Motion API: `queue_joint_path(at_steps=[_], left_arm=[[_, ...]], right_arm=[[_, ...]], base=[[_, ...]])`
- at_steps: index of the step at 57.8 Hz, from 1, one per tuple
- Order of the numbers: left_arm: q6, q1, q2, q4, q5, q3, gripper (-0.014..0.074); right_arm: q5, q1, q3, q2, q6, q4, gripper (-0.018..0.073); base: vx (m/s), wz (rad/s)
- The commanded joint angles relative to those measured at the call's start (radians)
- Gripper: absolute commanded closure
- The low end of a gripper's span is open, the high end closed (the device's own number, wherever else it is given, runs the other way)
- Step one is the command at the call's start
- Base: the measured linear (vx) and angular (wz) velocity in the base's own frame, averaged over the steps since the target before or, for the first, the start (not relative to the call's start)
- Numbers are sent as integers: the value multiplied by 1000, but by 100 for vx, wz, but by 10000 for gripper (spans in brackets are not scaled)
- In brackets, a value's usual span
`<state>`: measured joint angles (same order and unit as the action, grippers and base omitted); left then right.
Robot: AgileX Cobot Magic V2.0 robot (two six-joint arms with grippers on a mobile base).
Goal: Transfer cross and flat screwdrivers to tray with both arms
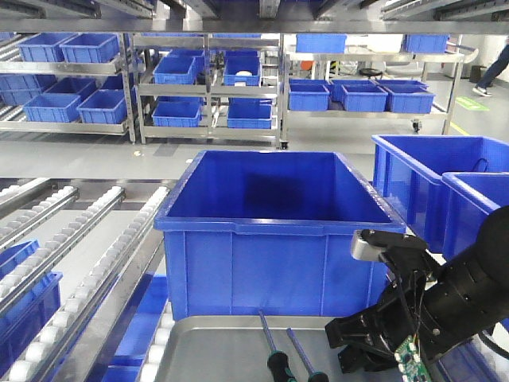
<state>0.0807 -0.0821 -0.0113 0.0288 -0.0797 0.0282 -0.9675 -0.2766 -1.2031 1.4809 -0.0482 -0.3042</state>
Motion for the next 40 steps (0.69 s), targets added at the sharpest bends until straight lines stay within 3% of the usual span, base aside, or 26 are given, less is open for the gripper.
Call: queue_joint_path(at_steps=[1,40], left_arm=[[-10,8,-8,0,80,29,604],[-10,9,-6,0,80,29,603]], right_arm=[[23,0,-32,-34,-5,-20,317],[12,0,-32,-34,-5,-20,317]], base=[[0,0],[0,0]])
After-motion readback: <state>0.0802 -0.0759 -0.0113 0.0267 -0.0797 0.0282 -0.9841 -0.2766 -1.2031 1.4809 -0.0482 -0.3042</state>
